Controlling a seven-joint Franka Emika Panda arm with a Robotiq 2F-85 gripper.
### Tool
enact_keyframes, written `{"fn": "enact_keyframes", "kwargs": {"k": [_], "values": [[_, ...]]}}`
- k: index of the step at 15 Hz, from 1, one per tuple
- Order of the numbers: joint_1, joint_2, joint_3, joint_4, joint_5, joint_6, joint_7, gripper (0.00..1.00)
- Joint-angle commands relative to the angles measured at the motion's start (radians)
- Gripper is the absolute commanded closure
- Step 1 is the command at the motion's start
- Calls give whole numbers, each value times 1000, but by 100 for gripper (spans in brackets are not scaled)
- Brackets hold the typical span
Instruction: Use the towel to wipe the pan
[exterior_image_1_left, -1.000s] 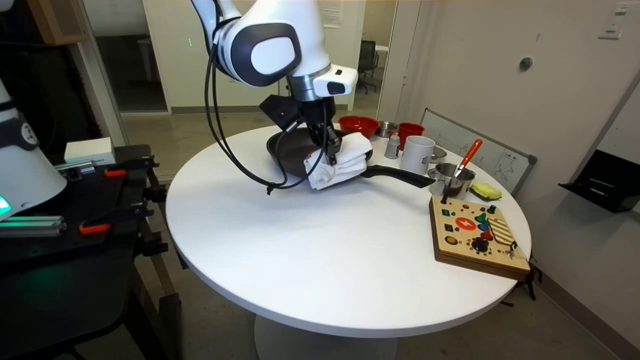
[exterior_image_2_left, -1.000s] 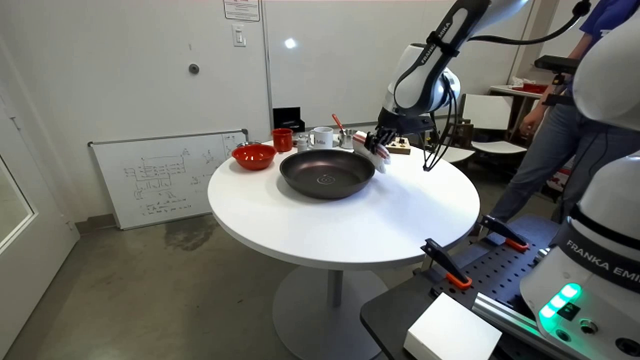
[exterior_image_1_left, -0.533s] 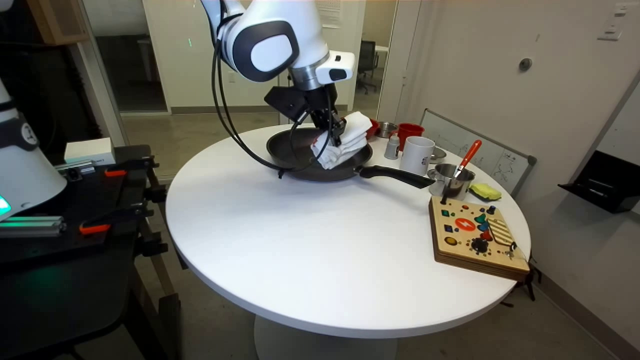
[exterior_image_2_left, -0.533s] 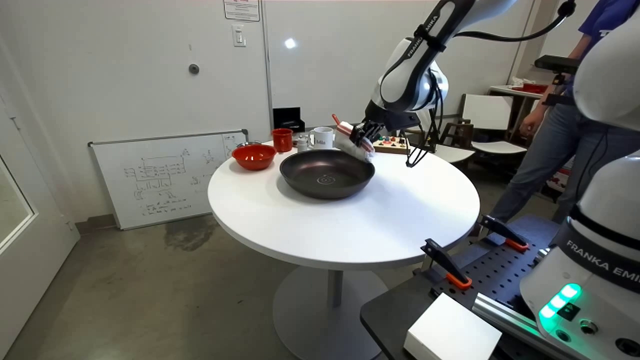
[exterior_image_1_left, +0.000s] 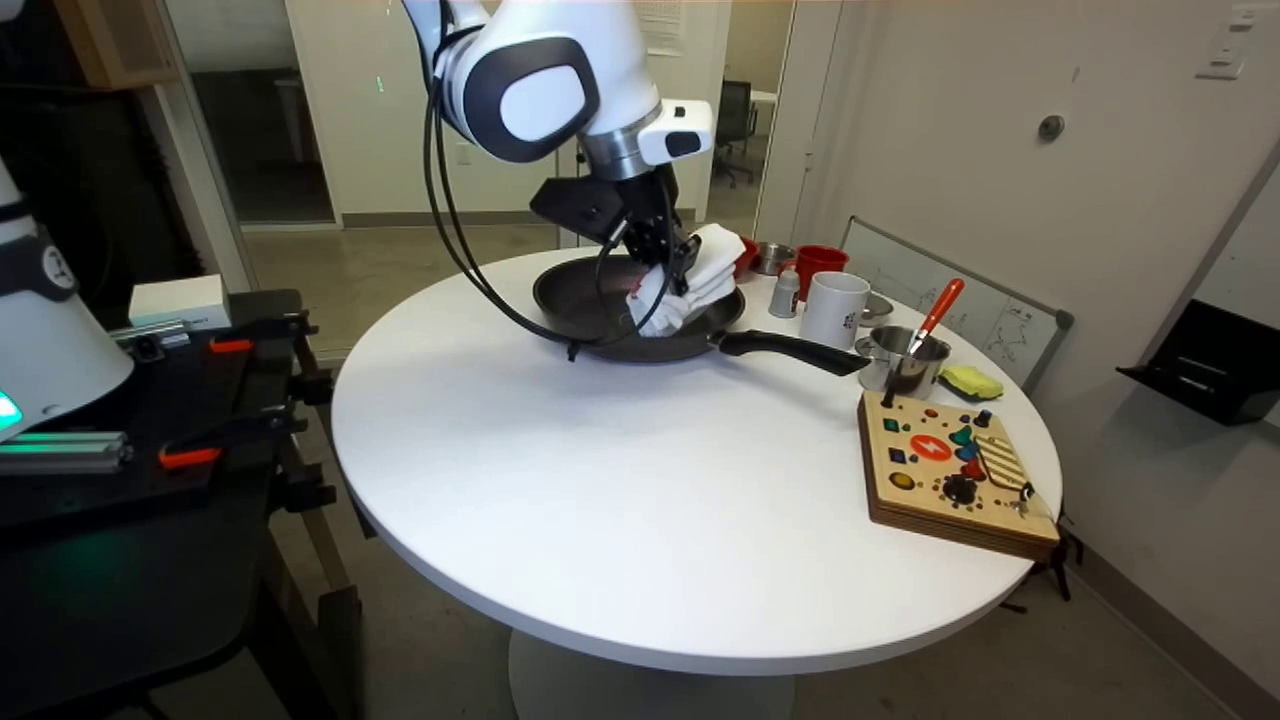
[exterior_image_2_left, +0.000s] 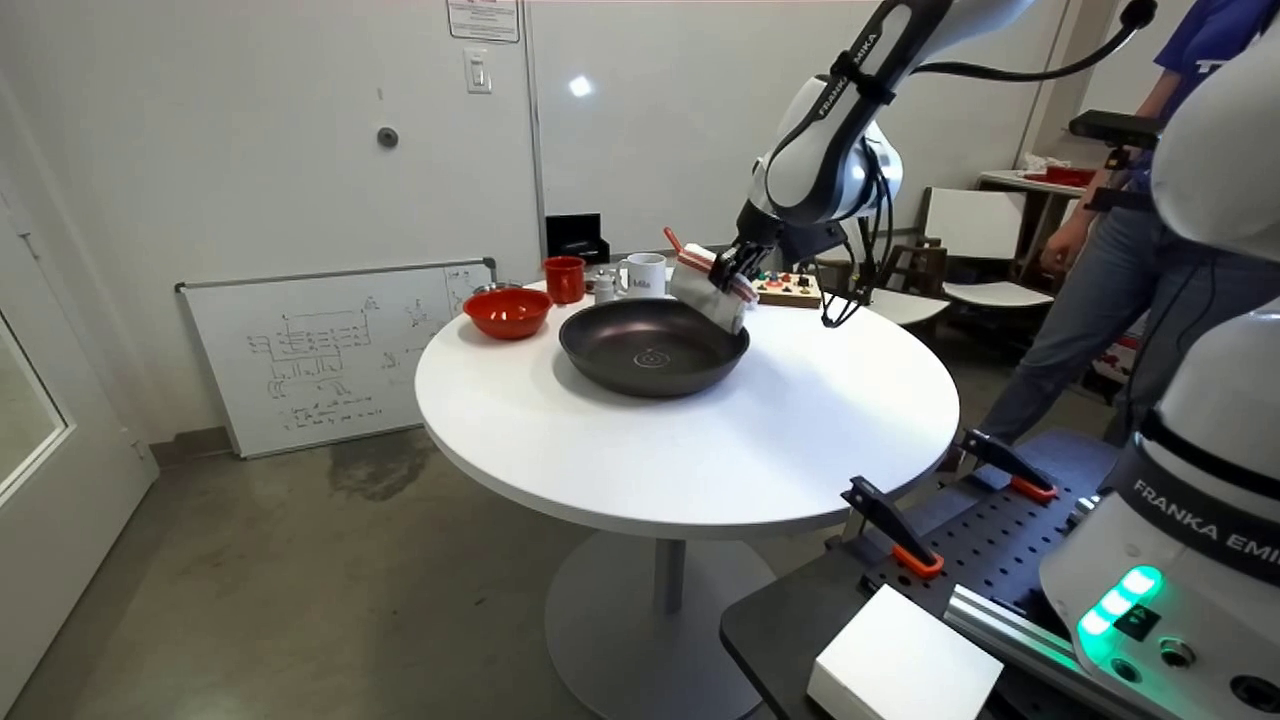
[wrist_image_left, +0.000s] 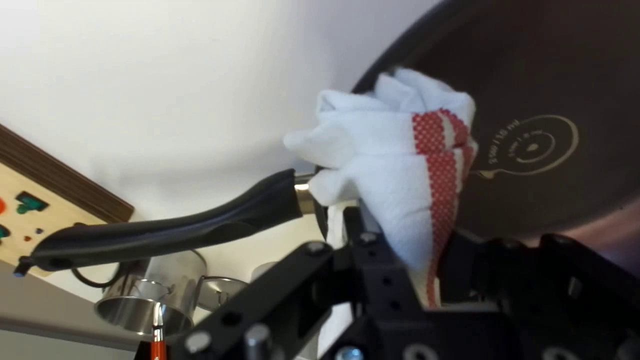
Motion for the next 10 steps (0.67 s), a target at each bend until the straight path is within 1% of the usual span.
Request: {"fn": "enact_keyframes", "kwargs": {"k": [1, 2, 3, 4, 5, 6, 8, 9, 10], "values": [[196, 8, -172, -57, 48, 81, -43, 94], [183, 31, -138, -64, 59, 76, -61, 94], [136, 53, -81, -67, 10, 64, -31, 94], [94, 74, -16, -68, 12, 55, -44, 93], [90, 93, 6, -63, 12, 54, -42, 94], [103, 102, 18, -68, 64, 61, -82, 94], [199, 85, -58, -73, 65, 89, -72, 94], [257, 72, -112, -72, 62, 103, -66, 94], [301, 64, -158, -74, 55, 119, -68, 94]]}}
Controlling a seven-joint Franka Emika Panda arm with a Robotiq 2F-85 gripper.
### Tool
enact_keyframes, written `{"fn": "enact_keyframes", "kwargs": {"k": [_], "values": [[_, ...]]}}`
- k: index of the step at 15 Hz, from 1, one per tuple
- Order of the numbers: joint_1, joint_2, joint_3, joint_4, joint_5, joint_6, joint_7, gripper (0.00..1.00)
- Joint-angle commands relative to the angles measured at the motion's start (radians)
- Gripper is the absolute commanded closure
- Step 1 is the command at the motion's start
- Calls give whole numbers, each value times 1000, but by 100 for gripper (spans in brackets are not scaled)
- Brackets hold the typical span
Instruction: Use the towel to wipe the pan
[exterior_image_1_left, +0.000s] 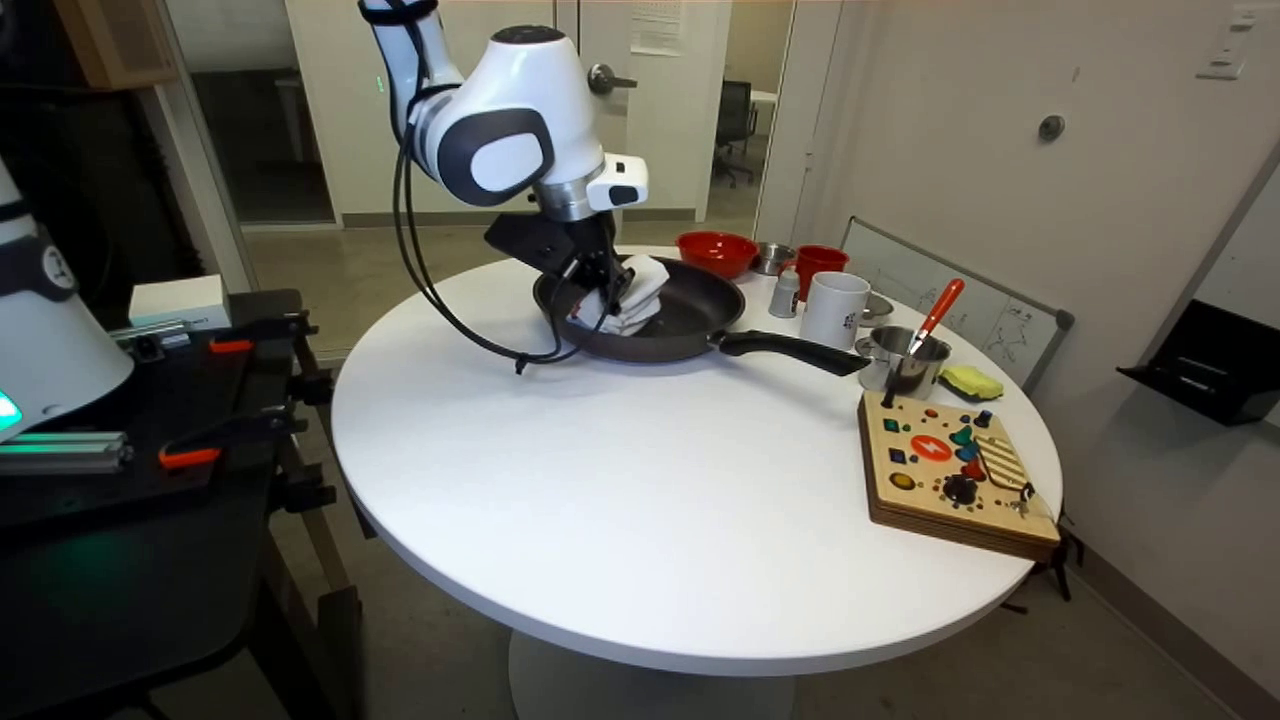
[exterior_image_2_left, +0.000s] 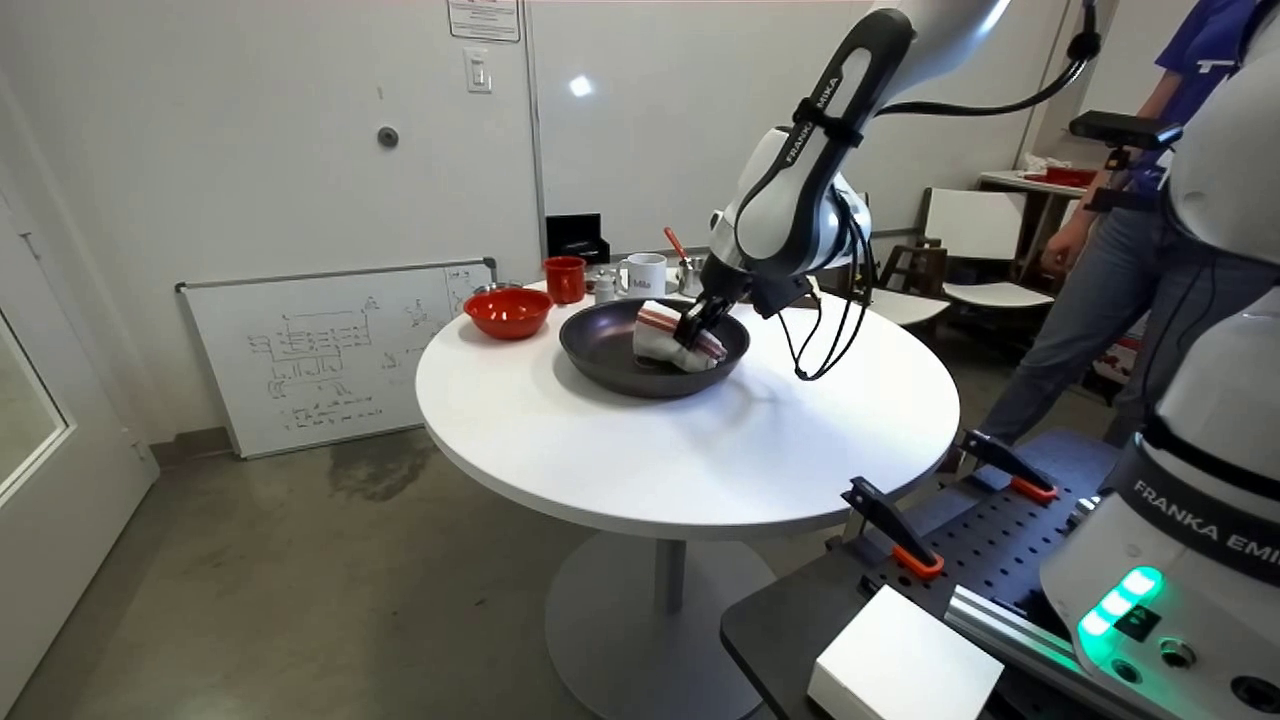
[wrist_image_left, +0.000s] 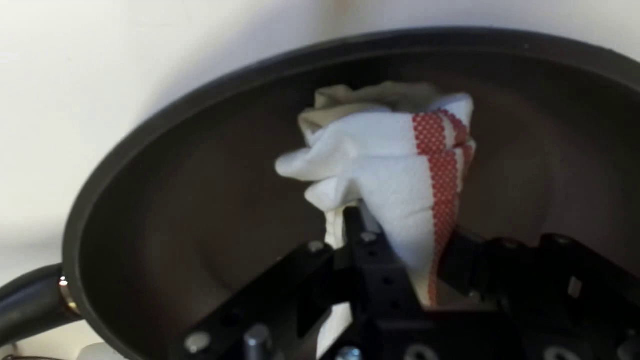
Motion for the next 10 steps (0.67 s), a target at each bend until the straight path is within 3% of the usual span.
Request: {"fn": "enact_keyframes", "kwargs": {"k": [1, 3, 4, 6, 10], "values": [[184, -31, -172, -6, 24, 58, -27, 94], [324, -46, -310, -4, 38, 14, -13, 94], [361, -49, -340, -11, 36, -13, -15, 94], [380, -45, -340, -16, 24, -46, -27, 94], [274, -31, -189, -14, 27, -128, -86, 94]]}}
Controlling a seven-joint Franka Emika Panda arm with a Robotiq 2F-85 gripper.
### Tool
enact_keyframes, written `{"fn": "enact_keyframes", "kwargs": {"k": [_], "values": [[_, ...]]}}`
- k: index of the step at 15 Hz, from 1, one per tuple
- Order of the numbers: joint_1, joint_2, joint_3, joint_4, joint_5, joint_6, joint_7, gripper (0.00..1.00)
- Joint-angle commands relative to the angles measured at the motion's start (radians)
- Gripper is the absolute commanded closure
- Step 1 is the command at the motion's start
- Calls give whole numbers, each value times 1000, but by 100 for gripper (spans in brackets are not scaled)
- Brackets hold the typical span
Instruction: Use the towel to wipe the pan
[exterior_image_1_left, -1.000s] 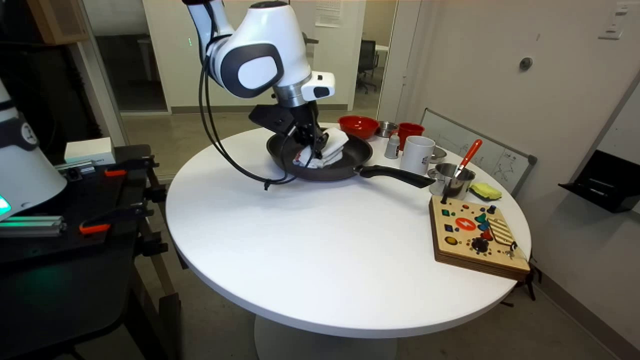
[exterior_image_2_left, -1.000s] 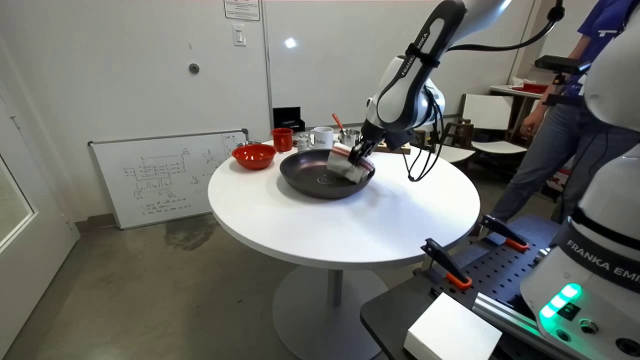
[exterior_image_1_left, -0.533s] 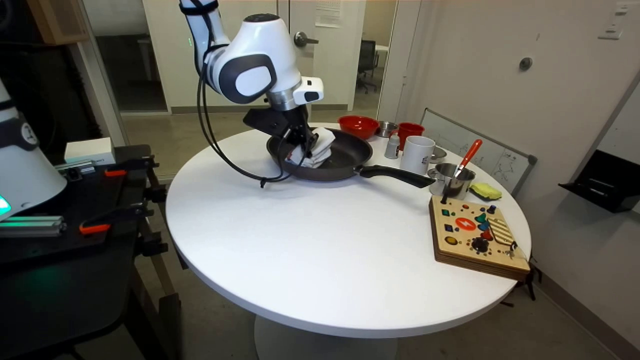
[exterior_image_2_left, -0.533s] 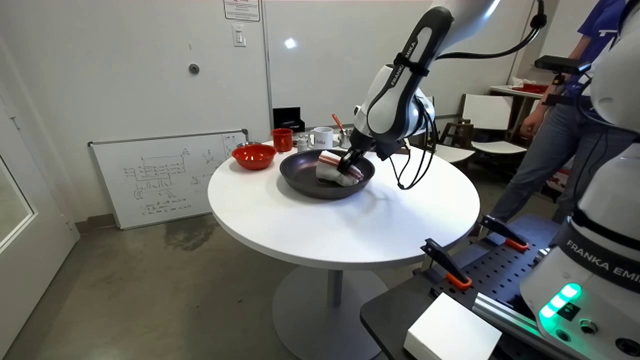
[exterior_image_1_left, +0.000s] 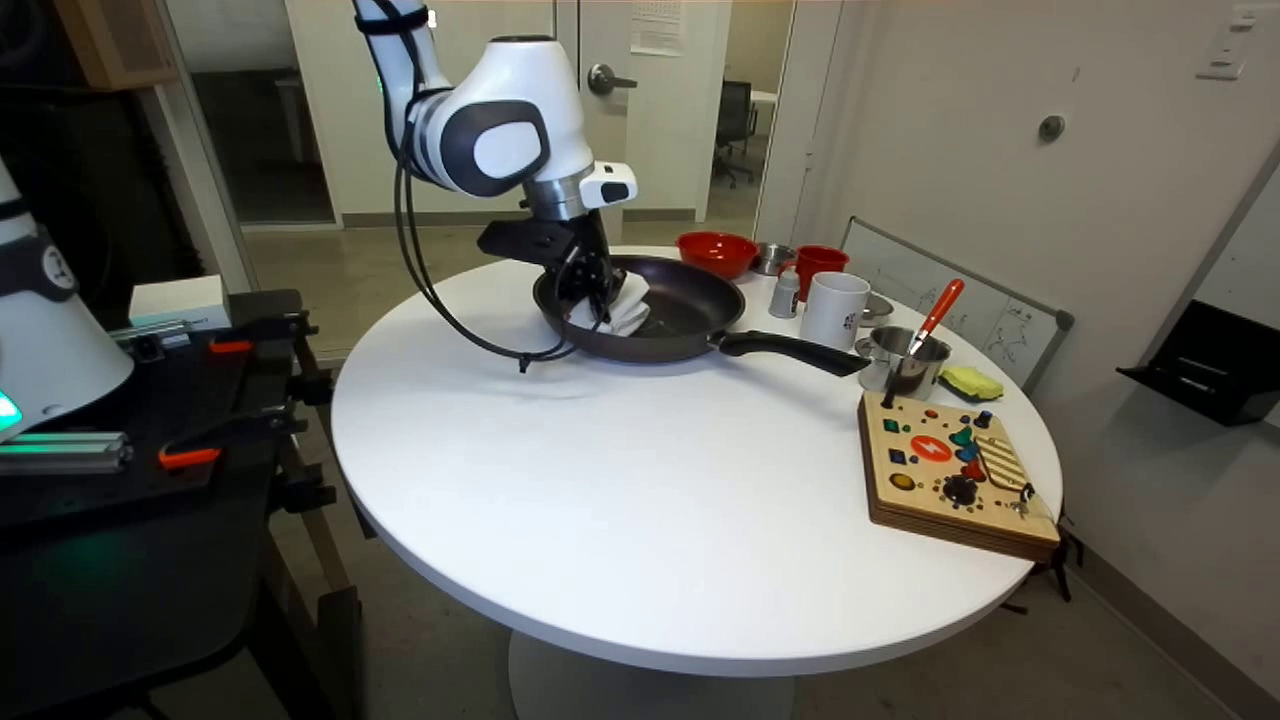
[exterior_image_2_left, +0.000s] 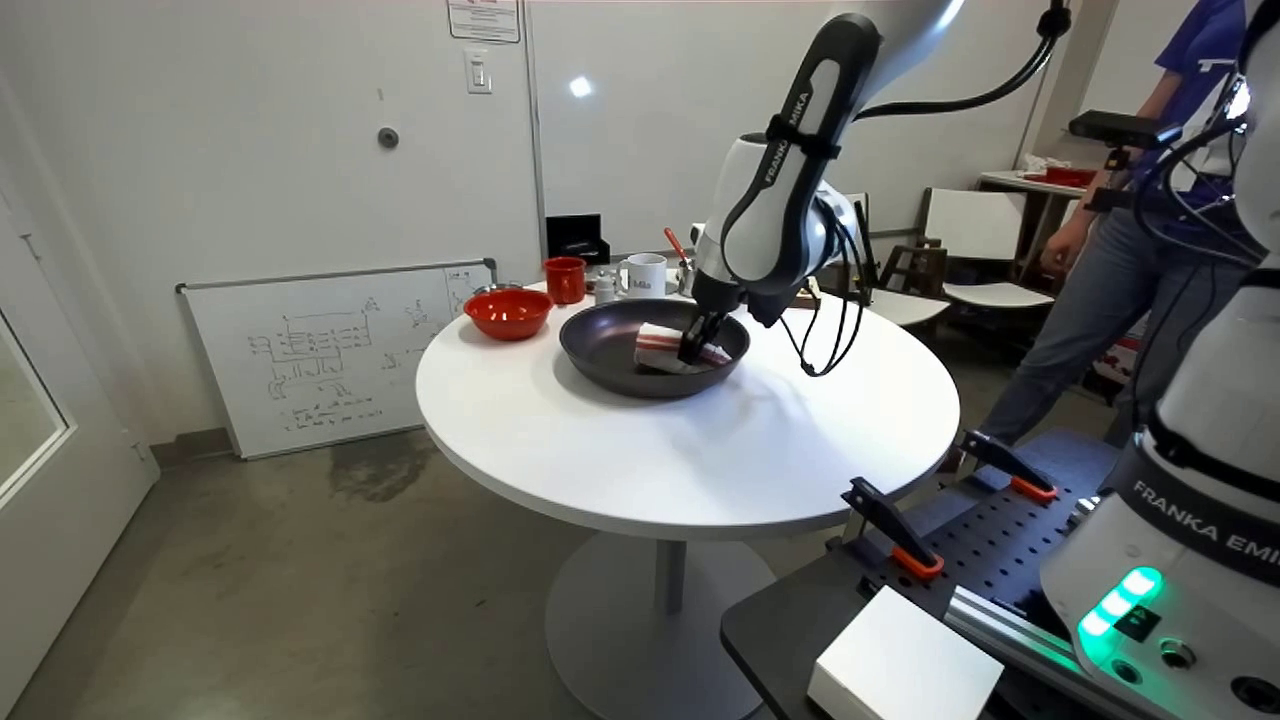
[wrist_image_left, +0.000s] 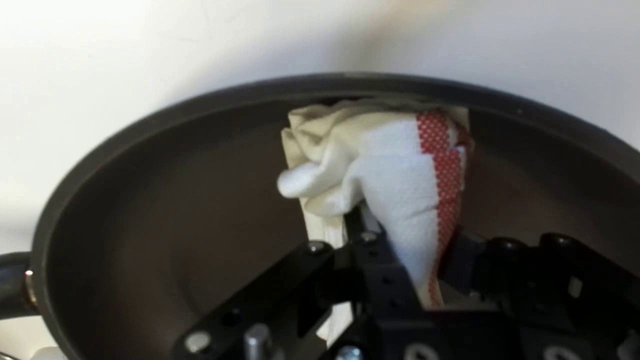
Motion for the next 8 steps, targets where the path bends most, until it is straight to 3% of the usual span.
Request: {"fn": "enact_keyframes", "kwargs": {"k": [1, 5, 8], "values": [[-104, 6, 136, -16, 28, -89, -93, 94], [-298, 41, 355, -27, 76, -107, -240, 94], [-393, 71, 457, -45, 92, -91, -306, 95]]}}
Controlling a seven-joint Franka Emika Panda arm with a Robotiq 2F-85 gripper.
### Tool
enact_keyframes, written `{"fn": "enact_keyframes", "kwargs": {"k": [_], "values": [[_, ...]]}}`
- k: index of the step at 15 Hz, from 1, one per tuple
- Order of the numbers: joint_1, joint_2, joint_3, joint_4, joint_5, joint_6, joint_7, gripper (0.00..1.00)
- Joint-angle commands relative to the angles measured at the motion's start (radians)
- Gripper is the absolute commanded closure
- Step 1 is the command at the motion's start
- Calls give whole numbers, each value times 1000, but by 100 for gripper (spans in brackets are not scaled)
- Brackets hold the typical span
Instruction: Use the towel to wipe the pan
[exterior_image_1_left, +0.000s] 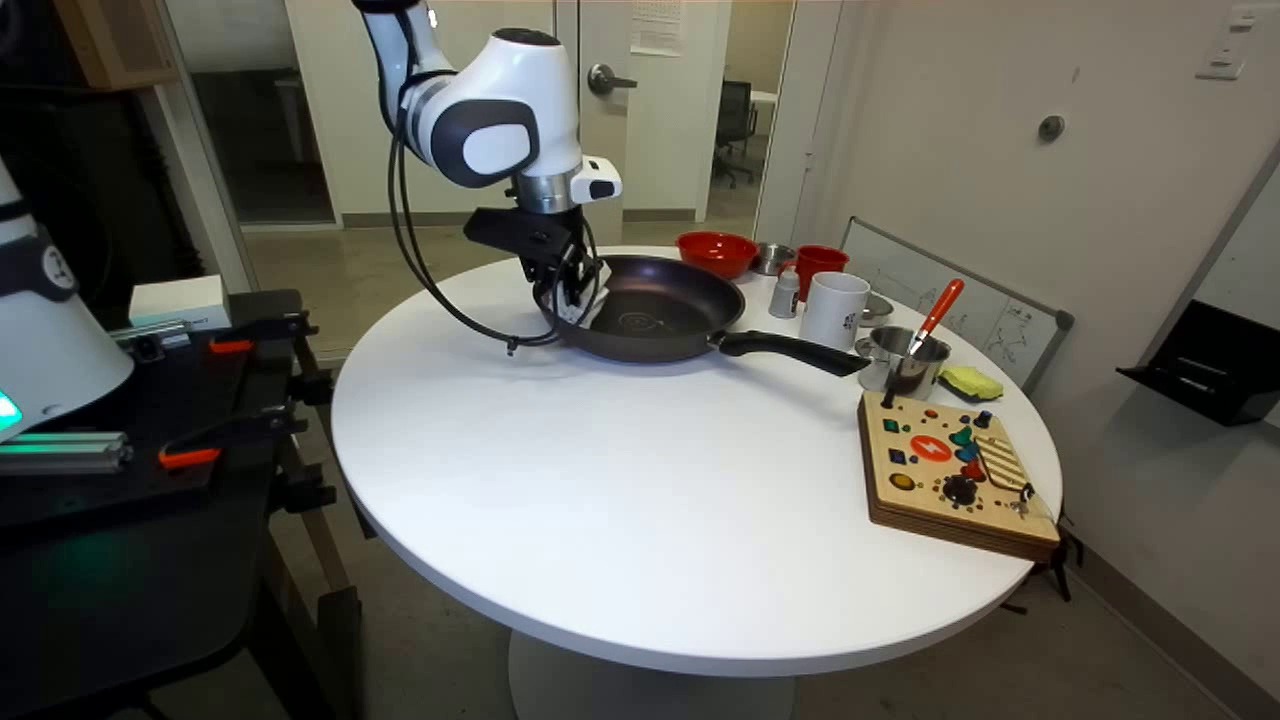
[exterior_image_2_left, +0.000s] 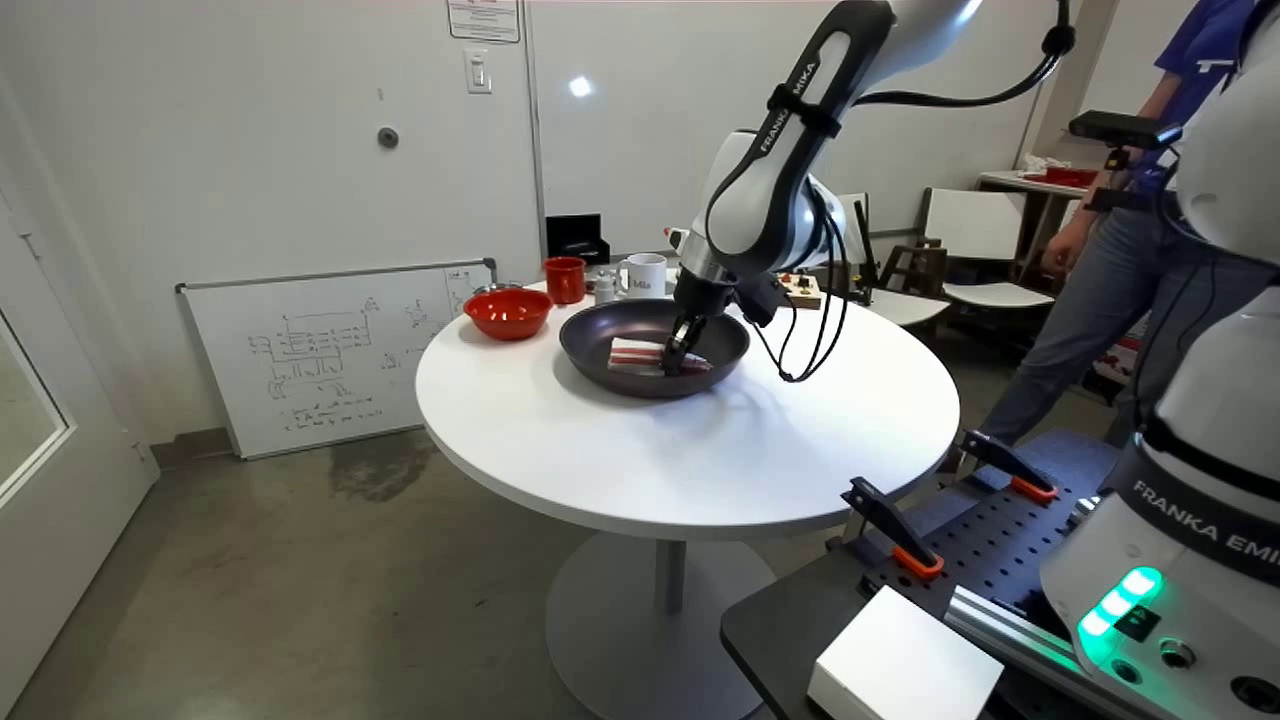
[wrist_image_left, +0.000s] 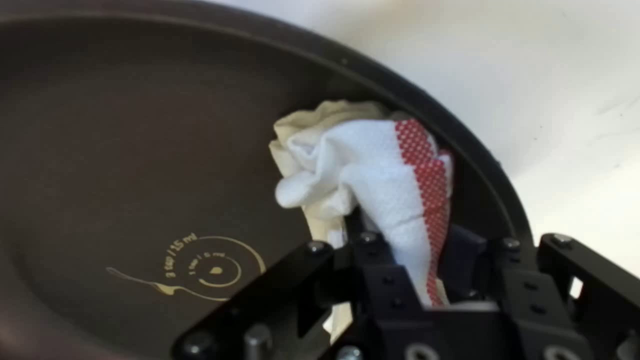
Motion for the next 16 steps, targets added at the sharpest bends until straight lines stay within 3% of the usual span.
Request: {"fn": "enact_keyframes", "kwargs": {"k": [1, 4, 6, 11, 16], "values": [[-106, 58, 118, -29, 38, 15, -98, 95], [-131, 77, 151, -38, 25, 18, -117, 95], [-98, 75, 135, -42, 14, 51, -105, 95], [106, 76, -23, -27, -29, 204, -39, 93], [254, 98, -137, 24, -52, 255, 4, 94]]}}
